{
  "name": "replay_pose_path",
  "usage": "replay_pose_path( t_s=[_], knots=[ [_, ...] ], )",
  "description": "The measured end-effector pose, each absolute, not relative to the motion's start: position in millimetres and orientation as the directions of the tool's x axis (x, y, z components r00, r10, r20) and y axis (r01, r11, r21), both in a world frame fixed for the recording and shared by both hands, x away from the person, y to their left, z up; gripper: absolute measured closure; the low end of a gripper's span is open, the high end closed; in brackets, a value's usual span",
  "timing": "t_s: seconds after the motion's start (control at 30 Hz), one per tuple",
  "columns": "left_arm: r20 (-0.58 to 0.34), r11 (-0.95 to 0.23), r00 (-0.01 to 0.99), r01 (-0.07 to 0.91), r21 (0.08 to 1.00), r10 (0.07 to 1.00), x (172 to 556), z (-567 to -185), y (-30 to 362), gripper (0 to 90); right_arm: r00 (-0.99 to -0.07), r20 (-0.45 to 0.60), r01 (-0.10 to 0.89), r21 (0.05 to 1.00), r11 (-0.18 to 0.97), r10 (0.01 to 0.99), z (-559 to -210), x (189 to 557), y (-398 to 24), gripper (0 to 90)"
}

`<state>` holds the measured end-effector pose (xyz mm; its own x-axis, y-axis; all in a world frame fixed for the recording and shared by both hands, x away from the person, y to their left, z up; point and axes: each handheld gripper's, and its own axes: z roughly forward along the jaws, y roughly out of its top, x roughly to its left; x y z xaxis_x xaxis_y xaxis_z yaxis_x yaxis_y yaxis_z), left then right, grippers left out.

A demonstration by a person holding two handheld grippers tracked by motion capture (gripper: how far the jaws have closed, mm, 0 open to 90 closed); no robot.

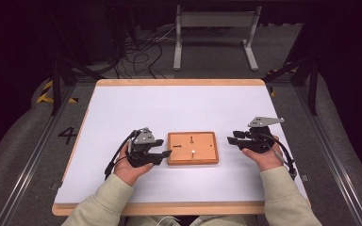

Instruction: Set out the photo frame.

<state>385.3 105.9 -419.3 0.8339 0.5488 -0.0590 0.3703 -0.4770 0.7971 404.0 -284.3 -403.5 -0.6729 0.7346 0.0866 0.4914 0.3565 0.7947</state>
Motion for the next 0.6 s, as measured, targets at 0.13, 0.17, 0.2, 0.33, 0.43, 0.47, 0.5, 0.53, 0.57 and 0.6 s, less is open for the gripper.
replay_pose_path(
  t_s=[0.13, 0.17, 0.2, 0.33, 0.43, 0.47, 0.5, 0.53, 0.57, 0.6],
  knots=[
    [-0.069, -0.474, 0.843, 0.365, 0.801, 0.534, 385.6, -417.2, 97.7, 46.5, -0.679, 0.097, 0.489, 0.799, 0.35, 0.728, -403.0, 399.7, -287.1, 57.5],
    [-0.067, -0.478, 0.847, 0.361, 0.801, 0.527, 385.7, -416.7, 95.5, 46.5, -0.675, 0.097, 0.493, 0.797, 0.349, 0.731, -402.8, 398.6, -287.7, 57.1],
    [-0.067, -0.478, 0.847, 0.361, 0.801, 0.527, 385.7, -416.7, 95.5, 46.5, -0.674, 0.097, 0.491, 0.8, 0.346, 0.732, -402.8, 398.1, -288.7, 57.0],
    [-0.066, -0.482, 0.859, 0.347, 0.804, 0.507, 384.9, -416.8, 85.6, 45.8, -0.663, 0.099, 0.494, 0.803, 0.334, 0.742, -401.6, 395.8, -292.9, 56.5],
    [-0.065, -0.485, 0.866, 0.338, 0.807, 0.495, 384.9, -418.0, 79.3, 43.9, -0.655, 0.101, 0.492, 0.809, 0.322, 0.749, -400.9, 394.9, -296.0, 55.8],
    [-0.066, -0.482, 0.867, 0.337, 0.809, 0.494, 384.7, -418.4, 78.0, 43.3, -0.652, 0.101, 0.495, 0.807, 0.321, 0.751, -400.9, 394.4, -296.5, 55.7],
    [-0.064, -0.48, 0.868, 0.332, 0.812, 0.492, 384.7, -418.8, 76.1, 43.2, -0.65, 0.098, 0.496, 0.806, 0.323, 0.754, -401.4, 393.7, -297.0, 55.4],
    [-0.071, -0.473, 0.869, 0.334, 0.815, 0.49, 384.6, -419.4, 74.6, 43.1, -0.649, 0.1, 0.497, 0.806, 0.321, 0.754, -401.6, 393.4, -297.3, 55.4],
    [-0.07, -0.465, 0.87, 0.328, 0.822, 0.488, 384.6, -420.4, 72.8, 43.1, -0.648, 0.1, 0.497, 0.807, 0.32, 0.755, -401.7, 393.2, -297.5, 55.2],
    [-0.073, -0.456, 0.869, 0.327, 0.828, 0.49, 384.2, -421.2, 71.6, 43.3, -0.648, 0.101, 0.498, 0.806, 0.319, 0.755, -401.8, 393.1, -297.6, 55.0]
  ],
)
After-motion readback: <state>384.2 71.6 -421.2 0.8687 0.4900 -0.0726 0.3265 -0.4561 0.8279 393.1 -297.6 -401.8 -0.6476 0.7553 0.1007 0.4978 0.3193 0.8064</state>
